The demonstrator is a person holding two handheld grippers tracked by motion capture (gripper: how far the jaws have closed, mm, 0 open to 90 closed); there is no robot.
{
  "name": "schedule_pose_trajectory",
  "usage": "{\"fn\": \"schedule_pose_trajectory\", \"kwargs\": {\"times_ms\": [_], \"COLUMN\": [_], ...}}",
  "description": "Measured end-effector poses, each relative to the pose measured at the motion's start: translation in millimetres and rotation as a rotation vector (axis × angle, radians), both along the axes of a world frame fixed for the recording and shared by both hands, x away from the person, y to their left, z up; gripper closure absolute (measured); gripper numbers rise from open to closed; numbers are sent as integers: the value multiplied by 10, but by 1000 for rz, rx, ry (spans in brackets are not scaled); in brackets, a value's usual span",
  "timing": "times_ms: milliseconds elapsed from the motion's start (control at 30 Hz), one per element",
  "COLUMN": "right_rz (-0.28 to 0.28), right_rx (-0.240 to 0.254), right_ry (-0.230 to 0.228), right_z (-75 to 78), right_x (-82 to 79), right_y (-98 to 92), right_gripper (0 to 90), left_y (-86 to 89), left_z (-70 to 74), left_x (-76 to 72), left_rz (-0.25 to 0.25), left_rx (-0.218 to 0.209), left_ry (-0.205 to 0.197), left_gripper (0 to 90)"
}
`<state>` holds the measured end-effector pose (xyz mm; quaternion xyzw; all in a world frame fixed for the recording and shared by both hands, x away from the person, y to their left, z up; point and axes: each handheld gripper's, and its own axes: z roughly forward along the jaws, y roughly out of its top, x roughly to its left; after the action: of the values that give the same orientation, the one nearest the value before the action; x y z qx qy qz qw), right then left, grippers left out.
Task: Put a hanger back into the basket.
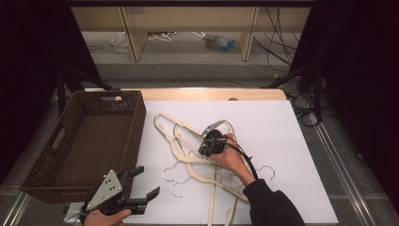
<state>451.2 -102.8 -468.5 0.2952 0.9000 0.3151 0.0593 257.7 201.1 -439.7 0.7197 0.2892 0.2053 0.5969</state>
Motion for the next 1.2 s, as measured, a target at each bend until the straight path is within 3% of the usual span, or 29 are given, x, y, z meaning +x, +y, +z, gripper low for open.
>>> {"fn": "schedule_pose_trajectory", "kwargs": {"times_ms": [167,267,333,567,600,733,1033,1067,1200], "right_rz": [33,54,69,101,108,120,164,165,170], "right_rx": [3,5,3,4,3,8,45,47,54], "right_ry": [30,25,49,55,64,79,101,108,105], "right_z": [117,155,203,306,328,375,474,487,526], "right_x": [-43,-70,-113,-223,-249,-307,-410,-423,-466], "right_y": [-141,-190,-241,-328,-352,-387,-461,-471,-507], "right_gripper": [851,851,851,852,853,853,855,856,857], "left_y": [11,-8,-28,-198,-215,-346,-553,-584,-639], "left_z": [3,-7,-16,-91,-101,-180,-319,-340,-371], "left_x": [15,24,48,155,185,284,457,453,466], "left_rz": [-1,1,3,5,-1,5,-16,-11,-14], "left_rx": [27,32,42,95,124,199,300,296,358], "left_ry": [-11,-5,-4,19,5,26,-14,-5,-56], "left_gripper": [163,164,167,203,220,248,256,256,289]}}
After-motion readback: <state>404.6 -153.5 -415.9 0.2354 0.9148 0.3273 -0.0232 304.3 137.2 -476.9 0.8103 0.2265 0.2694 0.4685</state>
